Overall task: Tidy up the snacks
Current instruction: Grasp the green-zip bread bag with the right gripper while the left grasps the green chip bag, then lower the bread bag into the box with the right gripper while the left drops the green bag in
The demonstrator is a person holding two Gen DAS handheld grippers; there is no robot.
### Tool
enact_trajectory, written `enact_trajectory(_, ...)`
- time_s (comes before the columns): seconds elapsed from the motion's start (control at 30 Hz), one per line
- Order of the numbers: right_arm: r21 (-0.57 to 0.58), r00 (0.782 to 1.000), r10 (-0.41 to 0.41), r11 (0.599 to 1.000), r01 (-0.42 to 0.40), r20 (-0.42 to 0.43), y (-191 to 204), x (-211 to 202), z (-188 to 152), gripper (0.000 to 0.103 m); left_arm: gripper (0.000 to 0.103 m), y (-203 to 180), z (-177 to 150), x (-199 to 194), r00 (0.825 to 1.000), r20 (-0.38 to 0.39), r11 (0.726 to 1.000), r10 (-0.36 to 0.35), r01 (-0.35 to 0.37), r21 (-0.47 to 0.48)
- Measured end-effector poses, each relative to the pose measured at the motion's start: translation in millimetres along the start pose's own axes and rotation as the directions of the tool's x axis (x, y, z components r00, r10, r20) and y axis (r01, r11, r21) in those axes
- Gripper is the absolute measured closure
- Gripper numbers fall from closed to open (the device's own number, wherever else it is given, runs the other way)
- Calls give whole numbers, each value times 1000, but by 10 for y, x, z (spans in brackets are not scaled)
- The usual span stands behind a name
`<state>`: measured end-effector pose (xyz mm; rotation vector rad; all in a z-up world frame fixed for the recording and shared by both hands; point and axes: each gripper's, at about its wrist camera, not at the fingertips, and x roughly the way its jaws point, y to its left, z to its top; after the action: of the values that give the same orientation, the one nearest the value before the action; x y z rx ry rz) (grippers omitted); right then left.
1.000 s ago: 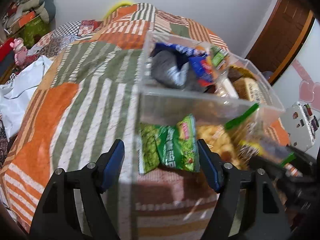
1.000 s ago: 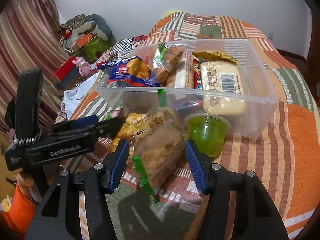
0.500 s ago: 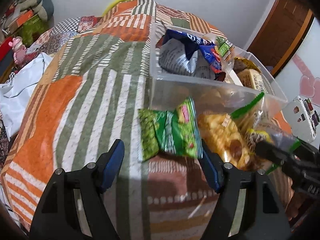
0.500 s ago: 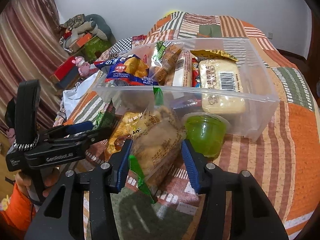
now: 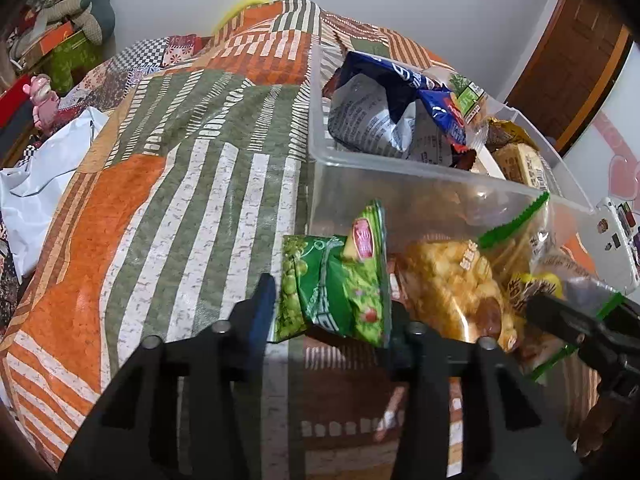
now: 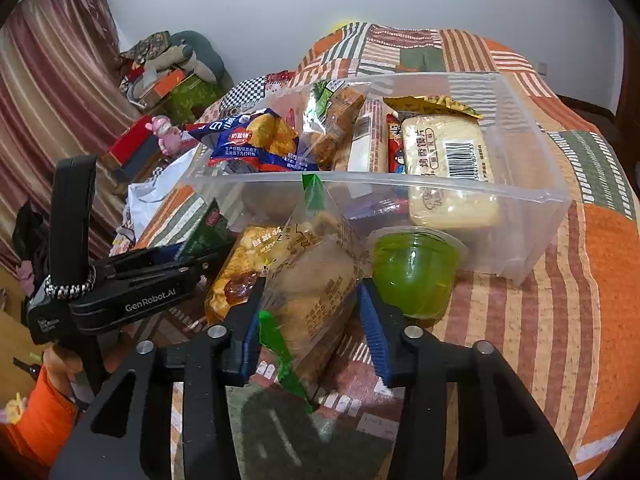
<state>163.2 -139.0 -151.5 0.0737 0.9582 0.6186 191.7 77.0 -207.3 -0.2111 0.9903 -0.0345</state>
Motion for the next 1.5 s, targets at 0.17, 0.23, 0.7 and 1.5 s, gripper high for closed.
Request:
enact_trajectory(0.17,-5,1000,-6,1000,6,12,34,-62,-25,70,72,46,-32,-80,1000,4,1000,-24,24,-9)
enact_trajectory(0.23,-7,1000,-9,1000,9,18,37,-98,-35,75,72,32,-78,-131,1000,7,1000,-29,30,-9)
enact_trajectory(0.7,-52,993,-30,998,36,116,90,-475,-59,75,72,-276,-104,-606,994,87,997,-65,61,49)
enact_trajectory(1.5,-4,941,-97,995,104,324,-198,-862,382,77,72,-920,454,-811,961,198,976,-191,164,143)
